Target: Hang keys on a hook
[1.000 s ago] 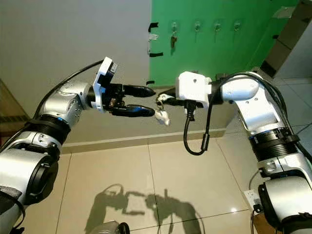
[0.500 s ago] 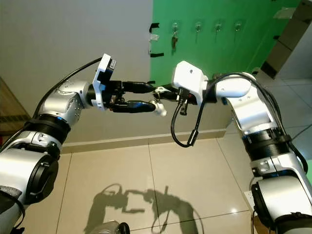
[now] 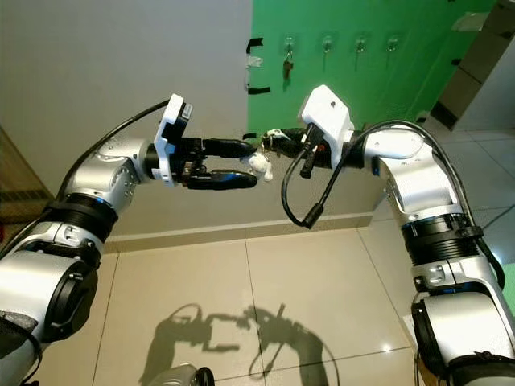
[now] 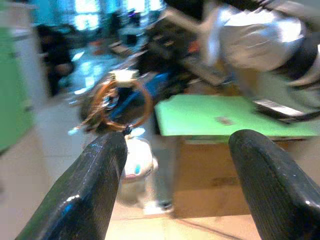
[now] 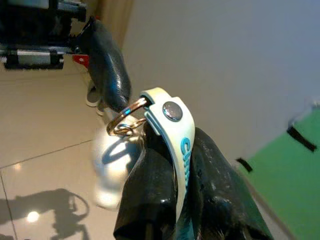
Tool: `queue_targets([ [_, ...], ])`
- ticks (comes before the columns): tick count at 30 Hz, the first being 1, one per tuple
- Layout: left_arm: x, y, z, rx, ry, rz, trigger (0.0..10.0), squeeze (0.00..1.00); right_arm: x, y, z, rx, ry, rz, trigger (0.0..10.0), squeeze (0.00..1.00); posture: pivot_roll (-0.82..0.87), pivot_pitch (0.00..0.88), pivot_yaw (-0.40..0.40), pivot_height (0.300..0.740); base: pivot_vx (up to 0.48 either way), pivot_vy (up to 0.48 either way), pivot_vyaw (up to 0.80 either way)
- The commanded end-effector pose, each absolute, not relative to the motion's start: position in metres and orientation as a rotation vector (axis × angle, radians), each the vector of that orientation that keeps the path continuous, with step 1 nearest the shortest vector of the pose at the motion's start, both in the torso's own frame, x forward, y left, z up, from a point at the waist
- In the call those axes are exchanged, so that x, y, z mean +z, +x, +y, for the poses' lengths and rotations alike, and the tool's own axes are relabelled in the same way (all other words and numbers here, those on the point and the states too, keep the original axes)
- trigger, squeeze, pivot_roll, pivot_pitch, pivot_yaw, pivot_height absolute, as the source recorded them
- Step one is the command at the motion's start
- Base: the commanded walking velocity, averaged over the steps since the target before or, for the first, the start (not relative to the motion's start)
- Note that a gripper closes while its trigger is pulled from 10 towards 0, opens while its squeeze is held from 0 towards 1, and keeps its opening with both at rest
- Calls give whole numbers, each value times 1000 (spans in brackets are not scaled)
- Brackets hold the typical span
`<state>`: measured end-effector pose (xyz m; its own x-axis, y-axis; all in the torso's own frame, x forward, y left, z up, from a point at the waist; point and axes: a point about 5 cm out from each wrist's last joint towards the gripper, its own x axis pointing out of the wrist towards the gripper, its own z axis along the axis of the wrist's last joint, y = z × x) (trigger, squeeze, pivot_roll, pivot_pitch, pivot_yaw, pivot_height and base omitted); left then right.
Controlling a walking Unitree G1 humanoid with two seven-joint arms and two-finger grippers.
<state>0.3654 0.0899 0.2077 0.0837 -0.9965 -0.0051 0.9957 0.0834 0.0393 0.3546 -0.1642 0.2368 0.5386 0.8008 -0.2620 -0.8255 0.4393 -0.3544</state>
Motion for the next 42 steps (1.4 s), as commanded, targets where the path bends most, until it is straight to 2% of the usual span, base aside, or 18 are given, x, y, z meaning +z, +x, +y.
queue_targets([
  [1,213,369,81,-1406,97,-42,10000,0,236,358,-171,938,-451,83,0,0,-70,0,41,740,0,0,0],
  [7,211,368,71,-1324,95,-62,10000,0,222,359,-170,879,-395,139,0,0,-71,0,40,740,0,0,0],
  [9,212,369,69,-1244,97,-74,10000,0,210,361,-170,819,-300,207,0,0,-68,0,40,740,0,0,0],
  [11,213,370,69,-1214,90,-75,10000,0,206,360,-170,807,-277,228,0,0,-68,0,39,740,0,0,0],
  [12,213,369,69,-1190,102,-86,10000,0,199,361,-172,766,-200,269,0,0,-66,0,35,740,0,0,0],
  [16,209,364,68,-1136,112,-79,10000,0,190,360,-172,732,-95,304,0,0,-61,0,32,740,0,0,0],
  [27,185,355,72,-1081,145,3,10000,0,184,357,-164,653,189,338,0,0,-55,0,28,740,0,0,0],
  [35,184,353,62,-1042,186,10,10000,0,184,355,-158,628,183,346,0,0,-60,0,31,740,0,0,0],
  [42,184,357,47,-890,236,-15,10000,0,182,352,-151,611,167,361,0,0,-64,0,30,740,0,0,0],
])
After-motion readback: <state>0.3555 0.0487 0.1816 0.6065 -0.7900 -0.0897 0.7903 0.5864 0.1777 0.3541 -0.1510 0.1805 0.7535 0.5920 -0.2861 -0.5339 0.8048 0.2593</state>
